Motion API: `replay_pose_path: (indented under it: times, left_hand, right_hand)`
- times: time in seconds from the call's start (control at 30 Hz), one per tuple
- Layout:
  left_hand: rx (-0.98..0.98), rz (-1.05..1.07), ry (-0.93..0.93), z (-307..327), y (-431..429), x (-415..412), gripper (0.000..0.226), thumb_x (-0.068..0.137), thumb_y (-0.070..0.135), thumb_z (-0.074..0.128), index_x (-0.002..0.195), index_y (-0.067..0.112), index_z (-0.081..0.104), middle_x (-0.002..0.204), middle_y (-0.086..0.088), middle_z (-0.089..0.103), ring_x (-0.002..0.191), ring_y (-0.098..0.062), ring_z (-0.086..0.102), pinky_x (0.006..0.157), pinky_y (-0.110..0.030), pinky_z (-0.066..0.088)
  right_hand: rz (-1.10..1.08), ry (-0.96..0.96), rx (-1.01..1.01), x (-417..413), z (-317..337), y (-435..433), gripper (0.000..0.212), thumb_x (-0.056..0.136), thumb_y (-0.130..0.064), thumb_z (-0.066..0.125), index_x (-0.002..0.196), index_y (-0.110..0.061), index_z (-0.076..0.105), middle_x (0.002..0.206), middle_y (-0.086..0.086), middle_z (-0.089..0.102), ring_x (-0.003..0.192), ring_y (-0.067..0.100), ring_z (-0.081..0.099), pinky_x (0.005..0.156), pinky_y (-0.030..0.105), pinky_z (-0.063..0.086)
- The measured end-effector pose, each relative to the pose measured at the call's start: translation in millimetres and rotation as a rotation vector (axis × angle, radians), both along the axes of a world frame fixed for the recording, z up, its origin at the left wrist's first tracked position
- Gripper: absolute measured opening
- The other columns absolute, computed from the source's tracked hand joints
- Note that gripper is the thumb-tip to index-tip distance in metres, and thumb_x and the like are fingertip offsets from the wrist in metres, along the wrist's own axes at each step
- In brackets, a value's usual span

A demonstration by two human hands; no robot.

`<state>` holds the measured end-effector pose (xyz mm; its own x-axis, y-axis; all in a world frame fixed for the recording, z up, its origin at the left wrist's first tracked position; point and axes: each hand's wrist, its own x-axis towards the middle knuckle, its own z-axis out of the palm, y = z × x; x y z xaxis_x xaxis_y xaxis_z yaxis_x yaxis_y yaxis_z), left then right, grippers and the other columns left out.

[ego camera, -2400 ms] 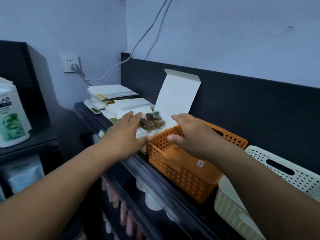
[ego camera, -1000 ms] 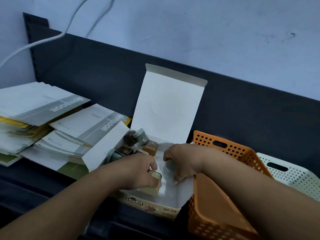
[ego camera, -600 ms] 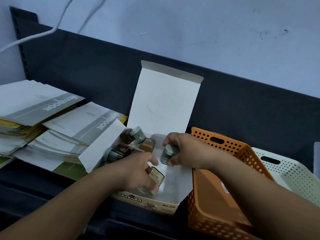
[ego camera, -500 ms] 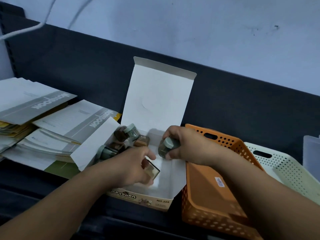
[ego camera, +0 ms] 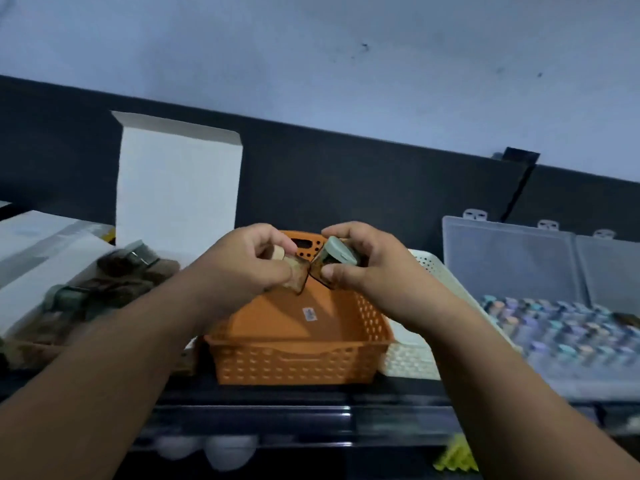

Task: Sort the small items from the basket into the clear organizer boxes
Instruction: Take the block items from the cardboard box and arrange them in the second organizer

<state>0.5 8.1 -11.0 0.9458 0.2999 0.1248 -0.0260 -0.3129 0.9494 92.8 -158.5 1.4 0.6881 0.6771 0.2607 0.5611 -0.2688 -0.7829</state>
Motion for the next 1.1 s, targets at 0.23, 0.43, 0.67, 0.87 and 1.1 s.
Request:
replay_pose_path:
  times: [0.23, 0.43, 0.67, 0.87, 1.1]
  left_hand:
    - [-0.187, -0.125, 0.013, -6, -152, 37, 0.026, 0.087, -0.005, 0.06, 0.1, 0.018, 0.059, 0.1, -0.009, 0.07, 0.087, -0.021, 0.071, 0.07, -0.028, 0.059]
    - [-0.25, -0.276, -0.02, -18, -278, 58, 0.018, 0.089, -0.002, 0.058, 0.096, 0.014, 0.059, 0.088, -0.007, 0.066, 0.071, -0.014, 0.067, 0.072, -0.031, 0.06]
    - [-0.303, -0.466, 0.109, -33, -400, 77, 0.041, 0.08, -0.023, 0.051, 0.099, 0.013, 0.058, 0.103, -0.013, 0.061, 0.09, -0.022, 0.061, 0.08, -0.035, 0.056]
    - [-0.198, -0.564, 0.123, -37, -479, 106, 0.039, 0.081, -0.014, 0.061, 0.102, 0.02, 0.06, 0.103, -0.01, 0.063, 0.087, -0.024, 0.063, 0.088, -0.045, 0.054]
    - [-0.041, -0.625, 0.026, -45, -555, 170, 0.043, 0.081, 0.006, 0.071, 0.118, 0.024, 0.058, 0.108, 0.001, 0.064, 0.097, -0.015, 0.062, 0.086, -0.027, 0.049]
  right_hand:
    - [-0.188, 0.08, 0.123, 0, -23, -155, 0.039, 0.085, -0.006, 0.07, 0.11, -0.034, 0.059, 0.099, 0.011, 0.066, 0.081, 0.018, 0.063, 0.079, 0.039, 0.056]
    - [-0.365, 0.104, 0.167, -6, -37, -287, 0.031, 0.086, -0.003, 0.067, 0.1, -0.028, 0.057, 0.096, 0.015, 0.064, 0.076, 0.019, 0.062, 0.07, 0.033, 0.056]
    - [-0.612, 0.135, 0.16, -19, -51, -415, 0.031, 0.086, -0.002, 0.063, 0.099, -0.028, 0.054, 0.093, 0.008, 0.062, 0.076, 0.02, 0.061, 0.076, 0.044, 0.054]
    - [-0.777, 0.176, 0.171, -21, -56, -498, 0.045, 0.081, 0.006, 0.059, 0.106, -0.032, 0.054, 0.103, 0.005, 0.063, 0.093, 0.03, 0.065, 0.082, 0.048, 0.055]
    - [-0.954, 0.114, 0.148, 24, -70, -572, 0.044, 0.086, -0.005, 0.063, 0.119, -0.033, 0.053, 0.11, -0.004, 0.058, 0.098, 0.02, 0.063, 0.09, 0.043, 0.054]
